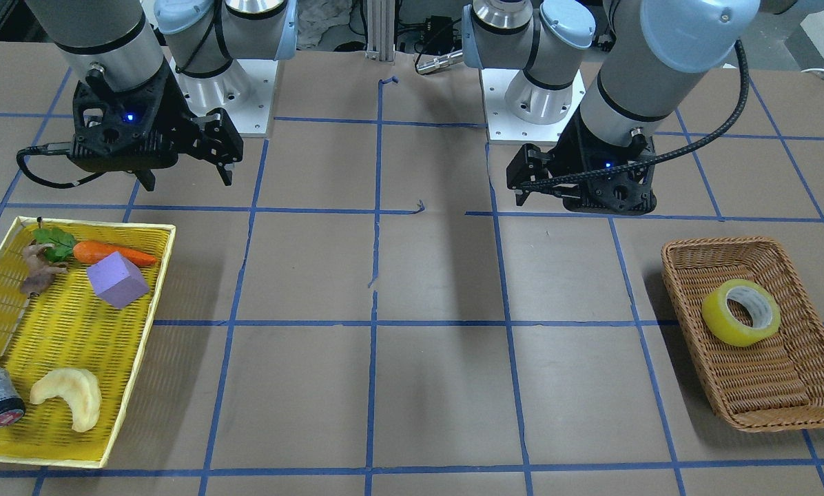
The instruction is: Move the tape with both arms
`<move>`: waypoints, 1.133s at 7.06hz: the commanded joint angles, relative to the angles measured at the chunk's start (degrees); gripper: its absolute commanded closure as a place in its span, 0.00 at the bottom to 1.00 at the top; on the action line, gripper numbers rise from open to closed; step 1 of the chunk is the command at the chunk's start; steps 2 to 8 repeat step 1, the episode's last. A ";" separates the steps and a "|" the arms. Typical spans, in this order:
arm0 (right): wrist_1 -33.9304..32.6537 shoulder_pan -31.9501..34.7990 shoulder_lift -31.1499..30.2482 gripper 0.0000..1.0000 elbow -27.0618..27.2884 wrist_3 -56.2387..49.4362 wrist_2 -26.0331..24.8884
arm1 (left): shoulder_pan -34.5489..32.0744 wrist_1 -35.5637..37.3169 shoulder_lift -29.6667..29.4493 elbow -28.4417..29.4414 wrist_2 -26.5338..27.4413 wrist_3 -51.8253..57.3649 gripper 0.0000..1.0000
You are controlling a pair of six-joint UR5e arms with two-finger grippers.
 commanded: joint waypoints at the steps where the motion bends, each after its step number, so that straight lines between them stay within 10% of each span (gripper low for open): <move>1: 0.00 0.15 0.00 0.00 -0.03 -0.08 0.10 | 0.00 -0.11 0.06 -0.18 0.07 0.03 0.00; 8: 0.00 0.15 0.00 0.00 -0.03 -0.08 0.10 | 0.00 -0.11 0.06 -0.18 0.07 0.03 0.00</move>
